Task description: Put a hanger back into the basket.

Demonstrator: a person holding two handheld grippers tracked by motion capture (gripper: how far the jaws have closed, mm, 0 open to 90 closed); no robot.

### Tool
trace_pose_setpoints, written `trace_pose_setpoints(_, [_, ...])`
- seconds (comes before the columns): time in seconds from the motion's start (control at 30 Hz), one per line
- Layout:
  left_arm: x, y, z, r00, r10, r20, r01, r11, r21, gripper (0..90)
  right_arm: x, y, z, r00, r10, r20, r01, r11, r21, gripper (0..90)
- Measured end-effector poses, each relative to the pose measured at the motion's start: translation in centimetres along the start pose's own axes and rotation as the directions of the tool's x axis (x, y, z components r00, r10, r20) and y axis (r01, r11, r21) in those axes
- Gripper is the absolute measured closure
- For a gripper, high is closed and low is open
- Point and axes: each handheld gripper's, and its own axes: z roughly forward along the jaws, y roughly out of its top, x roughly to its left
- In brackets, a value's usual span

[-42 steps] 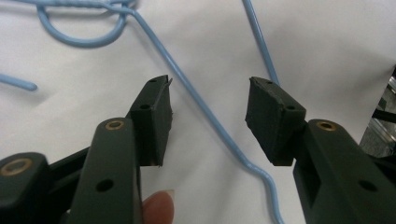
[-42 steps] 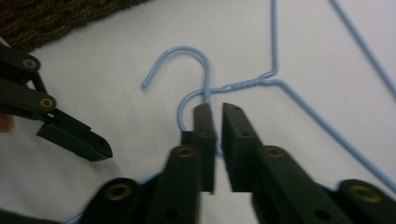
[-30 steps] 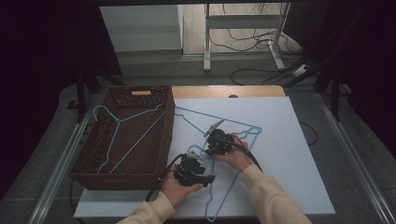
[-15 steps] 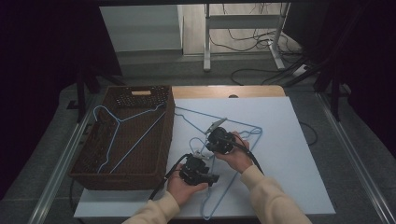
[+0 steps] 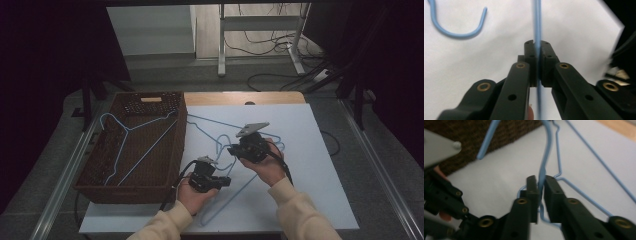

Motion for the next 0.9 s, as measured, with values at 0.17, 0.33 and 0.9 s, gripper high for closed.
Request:
trace_pose_setpoints(0.17, [-0.9, 0.8, -2.4, 0.9993, 0.010, 0.036, -0.008, 0.9979, -0.065, 86.3, -0.5, -1.1, -4.3, 0.9993, 0.037, 0.002, -0.036, 0.985, -0.171, 50.6])
trace_pose_setpoints(0.33, [-2.1, 1.6, -4.3, 0.9971, 0.062, 0.043, -0.058, 0.9931, -0.102, 86.3, -0.7, -3.0, -7.0, 0.9968, 0.065, 0.046, -0.050, 0.963, -0.266, 38.7])
trace_pose_setpoints(0.9, [-1.1, 3.4, -15.5, 0.9915, 0.127, -0.026, -0.130, 0.9652, -0.227, 86.2, -2.4, -7.2, -8.8, 0.9903, 0.136, 0.031, -0.121, 0.950, -0.286, 26.9])
